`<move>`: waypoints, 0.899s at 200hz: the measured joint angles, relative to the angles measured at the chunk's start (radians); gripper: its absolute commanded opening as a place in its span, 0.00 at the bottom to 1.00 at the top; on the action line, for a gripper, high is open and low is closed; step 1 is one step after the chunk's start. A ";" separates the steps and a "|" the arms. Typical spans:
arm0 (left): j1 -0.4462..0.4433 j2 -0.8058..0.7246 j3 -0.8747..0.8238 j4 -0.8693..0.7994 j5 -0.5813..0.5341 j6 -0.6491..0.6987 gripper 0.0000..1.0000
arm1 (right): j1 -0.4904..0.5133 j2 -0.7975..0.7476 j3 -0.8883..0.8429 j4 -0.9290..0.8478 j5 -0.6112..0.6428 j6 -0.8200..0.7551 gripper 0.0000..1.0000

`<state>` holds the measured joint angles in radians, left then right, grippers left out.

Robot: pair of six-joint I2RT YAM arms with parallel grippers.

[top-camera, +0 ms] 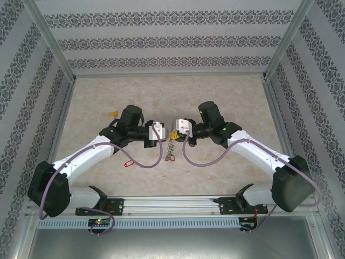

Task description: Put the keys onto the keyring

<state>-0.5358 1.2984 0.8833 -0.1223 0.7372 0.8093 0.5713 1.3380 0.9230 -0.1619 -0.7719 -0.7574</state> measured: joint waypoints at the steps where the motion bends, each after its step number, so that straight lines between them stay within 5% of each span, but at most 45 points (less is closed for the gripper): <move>1: 0.001 0.000 0.000 0.001 0.000 -0.004 0.06 | 0.000 0.000 0.000 0.001 0.000 0.001 0.00; 26: 0.018 0.000 -0.005 0.058 0.019 -0.070 0.24 | -0.021 -0.002 -0.009 0.059 -0.032 0.053 0.00; 74: 0.048 0.000 -0.023 0.185 0.075 -0.164 0.27 | -0.066 -0.018 -0.060 0.223 -0.111 0.214 0.00; 148: 0.073 0.018 -0.048 0.274 0.162 -0.244 0.25 | -0.077 -0.019 -0.114 0.408 -0.154 0.375 0.00; 180: 0.073 0.038 -0.048 0.288 0.176 -0.264 0.08 | -0.079 -0.019 -0.129 0.454 -0.155 0.412 0.00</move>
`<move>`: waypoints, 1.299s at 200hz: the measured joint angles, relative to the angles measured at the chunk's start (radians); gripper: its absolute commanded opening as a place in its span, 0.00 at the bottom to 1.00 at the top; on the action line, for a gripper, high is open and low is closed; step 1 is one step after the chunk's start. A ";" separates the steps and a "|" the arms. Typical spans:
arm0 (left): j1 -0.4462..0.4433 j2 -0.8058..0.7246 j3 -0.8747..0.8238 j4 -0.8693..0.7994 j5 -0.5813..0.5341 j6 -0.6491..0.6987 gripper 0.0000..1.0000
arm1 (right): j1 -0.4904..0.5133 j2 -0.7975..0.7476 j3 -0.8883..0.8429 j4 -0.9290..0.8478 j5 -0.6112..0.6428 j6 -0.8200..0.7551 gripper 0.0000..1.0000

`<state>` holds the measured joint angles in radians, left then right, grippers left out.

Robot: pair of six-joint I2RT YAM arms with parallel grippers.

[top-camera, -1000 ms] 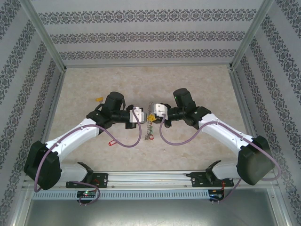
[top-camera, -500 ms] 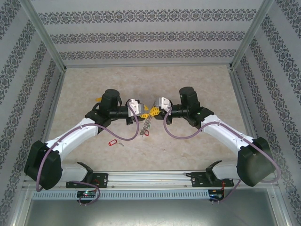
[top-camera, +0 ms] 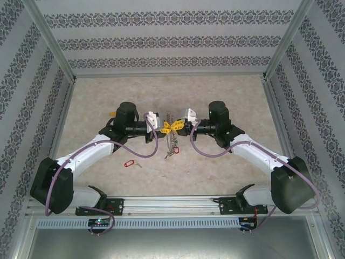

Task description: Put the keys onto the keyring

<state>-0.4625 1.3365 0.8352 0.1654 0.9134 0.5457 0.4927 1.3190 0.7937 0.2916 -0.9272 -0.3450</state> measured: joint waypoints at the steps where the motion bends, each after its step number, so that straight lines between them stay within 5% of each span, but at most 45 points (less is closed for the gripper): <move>1: 0.000 0.000 0.000 0.000 0.000 -0.003 0.07 | 0.000 0.000 0.000 0.001 0.000 0.000 0.00; 89: 0.006 0.019 0.000 0.024 0.031 -0.042 0.00 | -0.006 0.000 -0.011 0.021 -0.005 0.002 0.00; 111: 0.012 0.035 -0.002 0.061 0.047 -0.078 0.13 | -0.006 0.000 -0.011 0.025 0.002 0.002 0.00; 227: 0.013 0.041 -0.003 0.101 0.063 -0.120 0.19 | 0.001 0.002 -0.012 0.043 0.010 0.002 0.00; 260: 0.013 0.041 0.004 0.075 0.064 -0.114 0.14 | 0.001 0.007 -0.016 0.052 0.010 0.003 0.00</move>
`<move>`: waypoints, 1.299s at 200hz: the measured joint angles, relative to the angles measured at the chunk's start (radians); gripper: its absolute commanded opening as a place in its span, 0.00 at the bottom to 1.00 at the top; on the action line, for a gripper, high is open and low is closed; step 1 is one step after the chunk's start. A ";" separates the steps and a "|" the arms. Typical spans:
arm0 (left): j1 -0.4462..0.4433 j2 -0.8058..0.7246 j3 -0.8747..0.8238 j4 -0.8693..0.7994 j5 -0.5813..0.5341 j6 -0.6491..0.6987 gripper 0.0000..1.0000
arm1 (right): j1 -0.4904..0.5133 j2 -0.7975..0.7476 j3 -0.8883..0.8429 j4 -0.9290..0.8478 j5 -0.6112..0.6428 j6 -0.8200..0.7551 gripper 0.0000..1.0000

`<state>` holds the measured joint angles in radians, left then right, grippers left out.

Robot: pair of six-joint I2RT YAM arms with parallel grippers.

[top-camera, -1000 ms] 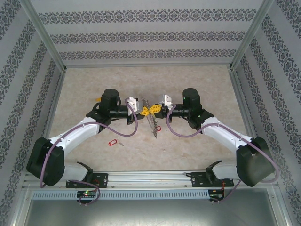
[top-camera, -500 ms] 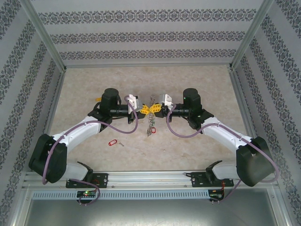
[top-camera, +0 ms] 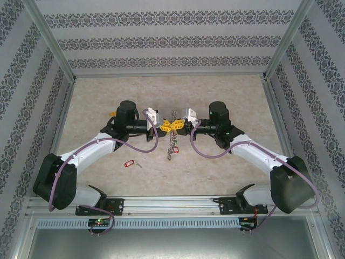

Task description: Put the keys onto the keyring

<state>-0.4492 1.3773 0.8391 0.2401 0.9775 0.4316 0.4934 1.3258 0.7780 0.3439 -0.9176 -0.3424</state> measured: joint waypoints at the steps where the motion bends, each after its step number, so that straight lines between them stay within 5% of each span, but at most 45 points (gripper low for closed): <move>1: 0.000 0.000 0.000 -0.001 0.000 0.001 0.14 | 0.000 0.000 0.000 0.000 0.000 0.000 0.00; 15: 0.000 0.000 0.003 -0.008 0.004 0.005 0.10 | 0.000 0.001 -0.002 0.005 0.000 0.000 0.00; 22: 0.000 0.000 0.005 -0.012 0.006 0.006 0.00 | 0.000 0.001 -0.002 0.005 0.000 0.000 0.00; 70: 0.006 0.000 0.012 -0.025 0.008 -0.012 0.00 | 0.000 0.003 -0.002 0.013 0.002 -0.001 0.00; 85: 0.005 0.002 0.012 -0.023 -0.009 -0.026 0.00 | 0.000 0.005 -0.002 0.014 0.015 0.003 0.22; 133: 0.003 0.004 0.002 0.009 -0.100 -0.048 0.00 | -0.006 0.006 -0.002 0.014 0.031 0.016 0.35; 205: 0.012 -0.026 -0.027 0.012 -0.220 -0.048 0.00 | -0.051 -0.032 -0.006 -0.018 0.020 0.026 0.44; 260: 0.080 -0.127 -0.039 -0.029 -0.347 -0.080 0.00 | -0.003 -0.034 -0.019 -0.027 0.127 0.031 0.48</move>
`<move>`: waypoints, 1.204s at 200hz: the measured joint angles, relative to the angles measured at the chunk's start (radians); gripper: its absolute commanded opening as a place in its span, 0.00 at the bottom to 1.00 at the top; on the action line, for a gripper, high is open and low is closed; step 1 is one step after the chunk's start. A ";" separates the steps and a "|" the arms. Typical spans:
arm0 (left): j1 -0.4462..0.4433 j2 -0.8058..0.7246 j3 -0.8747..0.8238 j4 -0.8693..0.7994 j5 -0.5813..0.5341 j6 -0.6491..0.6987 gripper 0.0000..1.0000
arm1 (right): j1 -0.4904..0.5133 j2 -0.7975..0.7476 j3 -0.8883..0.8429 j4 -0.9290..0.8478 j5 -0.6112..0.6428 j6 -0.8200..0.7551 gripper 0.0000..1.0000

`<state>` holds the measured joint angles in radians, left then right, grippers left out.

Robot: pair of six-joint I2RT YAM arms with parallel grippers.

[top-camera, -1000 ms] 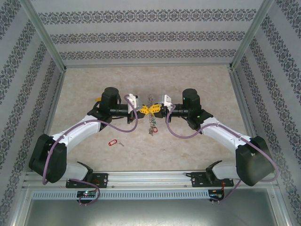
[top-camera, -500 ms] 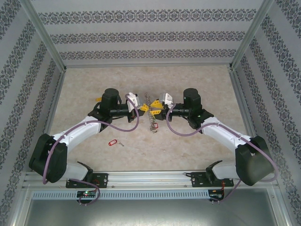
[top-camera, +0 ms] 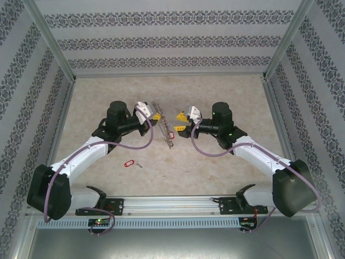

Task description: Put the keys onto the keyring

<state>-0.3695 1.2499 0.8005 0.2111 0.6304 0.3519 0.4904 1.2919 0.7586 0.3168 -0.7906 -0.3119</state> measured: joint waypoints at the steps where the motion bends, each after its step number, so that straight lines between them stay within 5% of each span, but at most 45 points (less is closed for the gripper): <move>1: 0.001 -0.002 0.000 -0.001 -0.002 -0.001 0.00 | 0.002 0.000 0.000 0.000 0.001 0.000 0.48; 82: 0.158 -0.051 0.002 -0.190 -0.193 -0.106 0.00 | 0.230 0.121 0.013 -0.103 0.090 -0.073 0.52; 154: 0.267 -0.169 -0.087 -0.216 -0.246 -0.199 0.00 | 0.486 0.464 0.315 -0.418 0.162 -0.143 0.47; 241: 0.338 -0.183 -0.140 -0.157 -0.224 -0.257 0.00 | 0.524 0.628 0.372 -0.399 0.209 -0.117 0.40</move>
<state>-0.0319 1.0668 0.6609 0.0544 0.4065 0.0952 1.0142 1.9198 1.1305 -0.0826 -0.5819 -0.4290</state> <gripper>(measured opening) 0.059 0.399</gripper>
